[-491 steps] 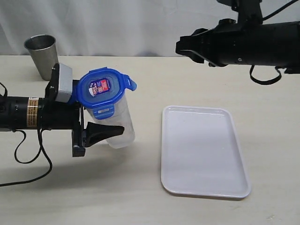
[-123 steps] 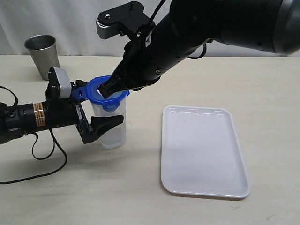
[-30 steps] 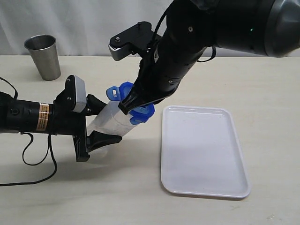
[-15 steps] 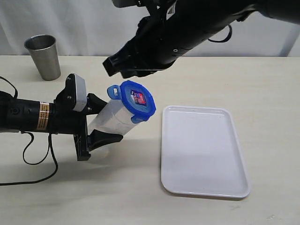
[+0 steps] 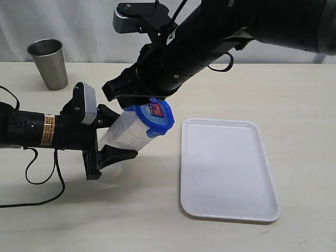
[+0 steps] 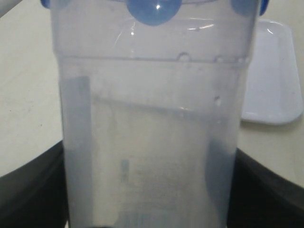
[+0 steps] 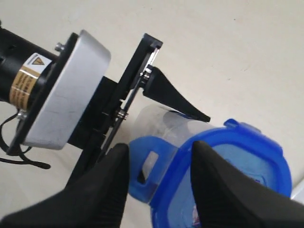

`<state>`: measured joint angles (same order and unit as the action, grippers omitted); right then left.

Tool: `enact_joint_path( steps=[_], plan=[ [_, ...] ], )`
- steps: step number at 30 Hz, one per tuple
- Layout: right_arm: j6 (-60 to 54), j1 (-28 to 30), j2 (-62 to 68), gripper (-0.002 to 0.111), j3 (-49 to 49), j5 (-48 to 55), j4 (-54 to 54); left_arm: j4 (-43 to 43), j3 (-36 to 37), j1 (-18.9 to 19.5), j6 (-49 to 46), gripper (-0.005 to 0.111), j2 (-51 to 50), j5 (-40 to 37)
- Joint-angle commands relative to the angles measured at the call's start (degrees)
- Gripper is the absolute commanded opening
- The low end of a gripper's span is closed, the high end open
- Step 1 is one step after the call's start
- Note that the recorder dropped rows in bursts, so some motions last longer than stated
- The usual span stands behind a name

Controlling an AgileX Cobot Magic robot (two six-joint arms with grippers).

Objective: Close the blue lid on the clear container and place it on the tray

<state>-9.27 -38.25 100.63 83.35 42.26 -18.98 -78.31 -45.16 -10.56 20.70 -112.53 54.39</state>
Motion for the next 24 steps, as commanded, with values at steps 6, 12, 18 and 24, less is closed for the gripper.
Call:
enact_joint_path(
  steps=[6, 12, 18, 24],
  plan=[
    [3.0, -1.1, 1.8, 0.04, -0.1, -1.8, 6.7, 1.0, -0.3, -0.1, 0.5, 0.0, 0.7, 1.6],
    [16.8, -8.0, 2.9, 0.039, -0.1, -0.9, 27.5, 1.2, -0.3, -0.1, 0.5, 0.0, 0.7, 1.6],
    [19.4, -10.7, 4.7, 0.026, -0.1, 2.0, 33.3, 1.4, -0.3, -0.1, 0.5, 0.0, 0.7, 1.6],
    [19.5, -11.2, 8.3, 0.026, 1.0, 6.0, 36.2, 1.3, -0.3, -0.1, 0.6, 0.0, 0.7, 1.7]
  ],
)
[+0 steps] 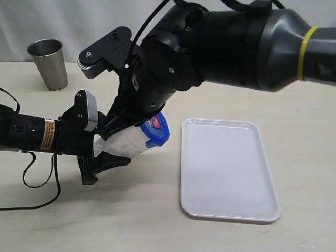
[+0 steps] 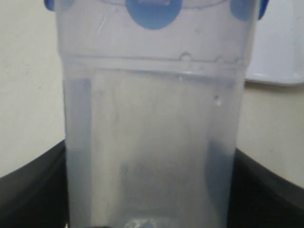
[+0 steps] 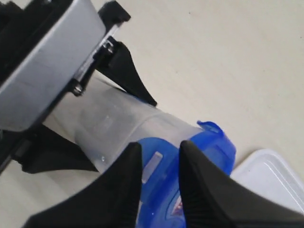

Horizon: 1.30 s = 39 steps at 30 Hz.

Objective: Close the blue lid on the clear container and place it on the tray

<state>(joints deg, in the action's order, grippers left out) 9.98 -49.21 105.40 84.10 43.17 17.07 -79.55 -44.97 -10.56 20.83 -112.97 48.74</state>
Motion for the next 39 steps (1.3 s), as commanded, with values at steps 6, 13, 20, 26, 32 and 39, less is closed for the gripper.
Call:
enact_joint_path(
  steps=[6, 13, 20, 26, 32, 39],
  plan=[
    [-0.3, -1.5, 5.8, 0.026, 4.4, 6.4, -0.8, 2.7, -0.4, -0.1, 0.5, 0.0, 1.2, 7.6],
    [-0.3, -2.9, 6.1, 0.026, 10.3, 9.7, 1.0, 2.6, -0.4, -0.1, 0.5, 0.0, 1.2, 6.8],
    [-0.2, -0.7, 4.1, 0.03, 13.5, 12.4, 0.7, 2.6, -0.4, -0.1, 0.7, 0.0, 1.2, 6.0],
    [-0.3, 2.2, -0.3, 0.051, 13.5, 12.2, -1.8, 2.6, -0.4, -0.1, 1.3, 0.0, 1.2, 5.5],
    [-2.2, 2.5, -4.1, 0.044, 13.4, 13.8, -6.8, 2.6, -0.4, -0.1, 1.4, 0.0, 1.2, 5.3],
    [-3.0, 2.8, -4.1, 0.036, 6.5, 12.1, -8.6, 2.6, -0.4, -0.1, 1.4, 0.0, 1.2, 5.3]
  ],
)
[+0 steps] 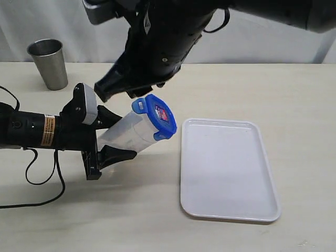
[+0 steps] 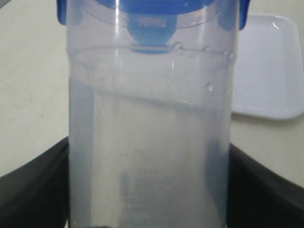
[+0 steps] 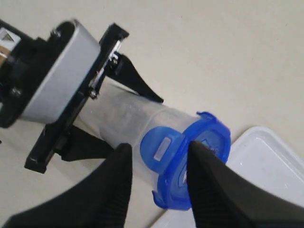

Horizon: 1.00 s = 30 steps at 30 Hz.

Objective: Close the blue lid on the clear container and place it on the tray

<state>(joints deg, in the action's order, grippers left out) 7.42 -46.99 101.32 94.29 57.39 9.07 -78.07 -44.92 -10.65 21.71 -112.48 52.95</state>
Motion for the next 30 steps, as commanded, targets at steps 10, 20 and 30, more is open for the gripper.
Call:
enact_joint_path(
  steps=[10, 20, 30],
  plan=[
    [4.3, 0.5, 1.0, 0.042, -5.1, -6.0, 4.5, 1.2, -0.5, 0.0, 0.8, 0.0, 0.7, 1.3],
    [4.0, 0.5, 5.6, 0.036, -5.1, -5.0, 5.1, 1.3, -0.5, 0.0, 0.8, 0.0, 0.7, 1.3],
    [-4.2, 0.2, 7.7, 0.014, -5.1, -5.3, -0.6, 2.1, -0.5, 0.0, 0.8, 0.0, 0.7, 1.6]
  ],
)
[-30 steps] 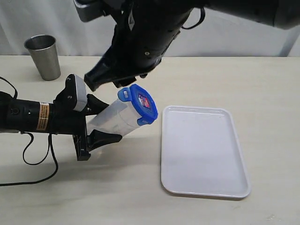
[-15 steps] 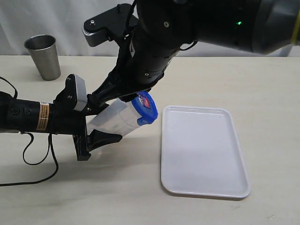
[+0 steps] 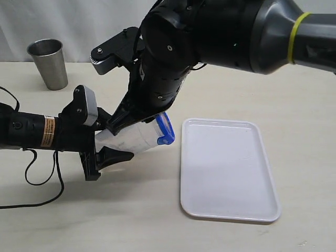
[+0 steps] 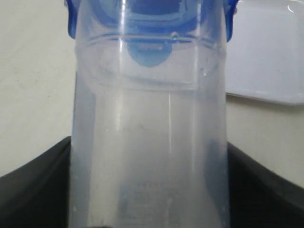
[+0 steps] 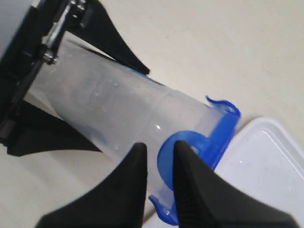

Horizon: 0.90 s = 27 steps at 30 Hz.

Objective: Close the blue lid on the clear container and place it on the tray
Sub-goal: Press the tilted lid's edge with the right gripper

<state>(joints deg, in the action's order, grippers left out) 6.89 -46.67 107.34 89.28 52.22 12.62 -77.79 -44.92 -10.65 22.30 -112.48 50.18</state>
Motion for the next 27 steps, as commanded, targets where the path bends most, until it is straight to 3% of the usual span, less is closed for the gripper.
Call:
enact_joint_path(
  steps=[1, 13, 21, 27],
  plan=[
    [-4.4, -0.2, 2.0, 0.013, -0.1, -0.3, -4.7, 1.9, -0.5, 0.0, 0.3, 0.0, 0.7, 4.4],
    [-7.7, -0.2, 1.9, 0.014, 0.0, -1.4, -6.4, 1.9, -0.5, 0.0, 0.3, 0.0, 0.7, 4.4],
    [-13.4, -0.2, -7.0, 0.036, 0.0, -4.4, -13.1, 1.9, -0.5, 0.0, 0.3, 0.0, 0.7, 3.0],
    [3.7, 0.9, -10.0, 0.037, 0.0, -0.6, 2.4, 1.9, -0.5, 0.0, 0.3, 0.0, 0.7, 3.0]
  ],
)
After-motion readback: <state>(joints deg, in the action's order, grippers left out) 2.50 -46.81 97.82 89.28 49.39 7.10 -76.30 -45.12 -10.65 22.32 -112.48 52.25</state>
